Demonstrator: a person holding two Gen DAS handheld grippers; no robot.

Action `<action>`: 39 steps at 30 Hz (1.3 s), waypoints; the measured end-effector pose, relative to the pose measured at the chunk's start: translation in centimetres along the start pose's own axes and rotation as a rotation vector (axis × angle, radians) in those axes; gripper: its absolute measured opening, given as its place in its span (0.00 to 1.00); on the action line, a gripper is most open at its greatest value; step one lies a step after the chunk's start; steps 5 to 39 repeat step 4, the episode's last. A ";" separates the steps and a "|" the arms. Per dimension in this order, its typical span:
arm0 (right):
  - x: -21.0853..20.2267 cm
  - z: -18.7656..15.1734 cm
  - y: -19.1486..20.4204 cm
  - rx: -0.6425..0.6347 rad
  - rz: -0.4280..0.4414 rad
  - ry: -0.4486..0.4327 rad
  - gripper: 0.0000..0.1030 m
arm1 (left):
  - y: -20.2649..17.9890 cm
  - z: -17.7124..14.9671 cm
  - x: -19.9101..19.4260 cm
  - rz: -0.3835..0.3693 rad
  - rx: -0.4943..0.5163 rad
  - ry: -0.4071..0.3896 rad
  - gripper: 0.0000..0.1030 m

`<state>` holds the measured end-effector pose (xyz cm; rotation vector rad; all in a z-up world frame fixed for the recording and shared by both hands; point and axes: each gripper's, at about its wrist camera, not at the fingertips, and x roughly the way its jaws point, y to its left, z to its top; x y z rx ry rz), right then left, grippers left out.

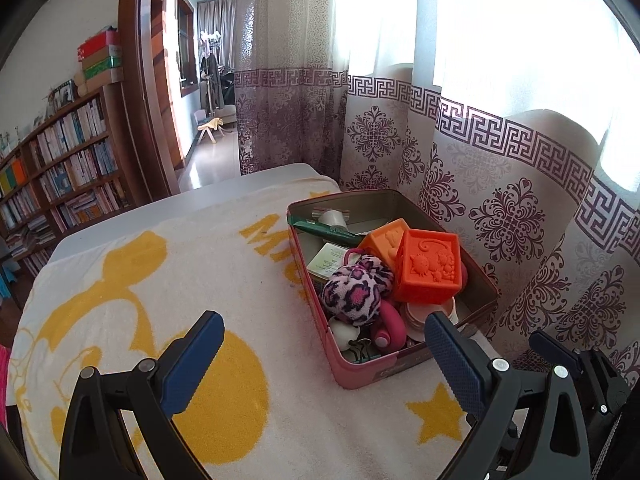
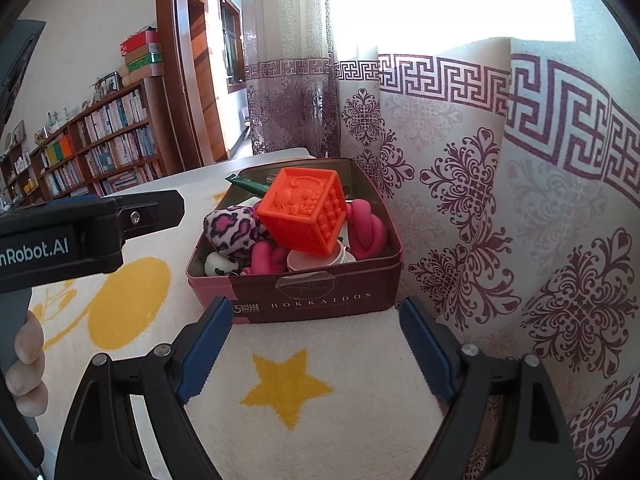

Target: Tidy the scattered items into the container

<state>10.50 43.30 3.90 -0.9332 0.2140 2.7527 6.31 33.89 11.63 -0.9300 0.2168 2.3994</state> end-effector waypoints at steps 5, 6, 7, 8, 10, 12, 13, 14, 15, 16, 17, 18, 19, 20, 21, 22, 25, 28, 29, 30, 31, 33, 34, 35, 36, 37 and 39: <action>0.1 -0.4 -0.3 0.014 0.002 0.013 0.86 | -0.1 -0.2 0.1 -0.037 -0.006 0.009 0.99; 0.1 -0.4 -0.3 0.014 0.002 0.013 0.86 | -0.1 -0.2 0.1 -0.037 -0.006 0.009 0.99; 0.1 -0.4 -0.3 0.014 0.002 0.013 0.86 | -0.1 -0.2 0.1 -0.037 -0.006 0.009 0.99; 0.1 -0.4 -0.3 0.014 0.002 0.013 0.86 | -0.1 -0.2 0.1 -0.037 -0.006 0.009 0.99; 0.1 -0.4 -0.3 0.014 0.002 0.013 0.86 | -0.1 -0.2 0.1 -0.037 -0.006 0.009 0.99; 0.1 -0.4 -0.3 0.014 0.002 0.013 0.86 | -0.1 -0.2 0.1 -0.037 -0.006 0.009 0.99; 0.1 -0.4 -0.3 0.014 0.002 0.013 0.86 | -0.1 -0.2 0.1 -0.037 -0.006 0.009 0.99; 0.1 -0.4 -0.3 0.014 0.002 0.013 0.86 | -0.1 -0.2 0.1 -0.037 -0.006 0.009 0.99; 0.1 -0.4 -0.3 0.014 0.002 0.013 0.86 | -0.1 -0.2 0.1 -0.037 -0.006 0.009 0.99; 0.1 -0.4 -0.3 0.014 0.002 0.013 0.86 | -0.1 -0.2 0.1 -0.037 -0.006 0.009 0.99; 0.1 -0.4 -0.3 0.014 0.002 0.013 0.86 | -0.1 -0.2 0.1 -0.037 -0.006 0.009 0.99; 0.1 -0.4 -0.3 0.014 0.002 0.013 0.86 | -0.1 -0.2 0.1 -0.037 -0.006 0.009 0.99; 0.1 -0.4 -0.3 0.014 0.002 0.013 0.86 | -0.1 -0.2 0.1 -0.037 -0.006 0.009 0.99; 0.1 -0.4 -0.3 0.014 0.002 0.013 0.86 | -0.1 -0.2 0.1 -0.037 -0.006 0.009 0.99; 0.1 -0.4 -0.3 0.014 0.002 0.013 0.86 | -0.1 -0.2 0.1 -0.037 -0.006 0.009 0.99; 0.1 -0.4 -0.3 0.014 0.002 0.013 0.86 | -0.1 -0.2 0.1 -0.037 -0.006 0.009 0.99; 0.1 -0.4 -0.3 0.014 0.002 0.013 0.86 | -0.1 -0.2 0.1 -0.037 -0.006 0.009 0.99; 0.1 -0.4 -0.3 0.014 0.002 0.013 0.86 | -0.1 -0.2 0.1 -0.037 -0.006 0.009 0.99; 0.1 -0.4 -0.3 0.014 0.002 0.013 0.86 | -0.1 -0.2 0.1 -0.037 -0.006 0.009 0.99; 0.1 -0.4 -0.3 0.014 0.002 0.013 0.86 | -0.1 -0.2 0.1 -0.037 -0.006 0.009 0.99; 0.1 -0.4 -0.3 0.014 0.002 0.013 0.86 | -0.1 -0.2 0.1 -0.037 -0.006 0.009 0.99; 0.1 -0.4 -0.3 0.014 0.002 0.013 0.86 | -0.1 -0.2 0.1 -0.037 -0.006 0.009 0.99; 0.1 -0.4 -0.3 0.014 0.002 0.013 0.86 | -0.1 -0.2 0.1 -0.037 -0.006 0.009 0.99; 0.1 -0.4 -0.3 0.014 0.002 0.013 0.86 | -0.1 -0.2 0.1 -0.037 -0.006 0.009 0.99; 0.1 -0.4 -0.3 0.014 0.002 0.013 0.86 | -0.1 -0.2 0.1 -0.037 -0.006 0.009 0.99; 0.1 -0.4 -0.3 0.014 0.002 0.013 0.86 | -0.1 -0.2 0.1 -0.037 -0.006 0.009 0.99; 0.1 -0.4 -0.3 0.014 0.002 0.013 0.86 | -0.1 -0.2 0.1 -0.037 -0.006 0.009 0.99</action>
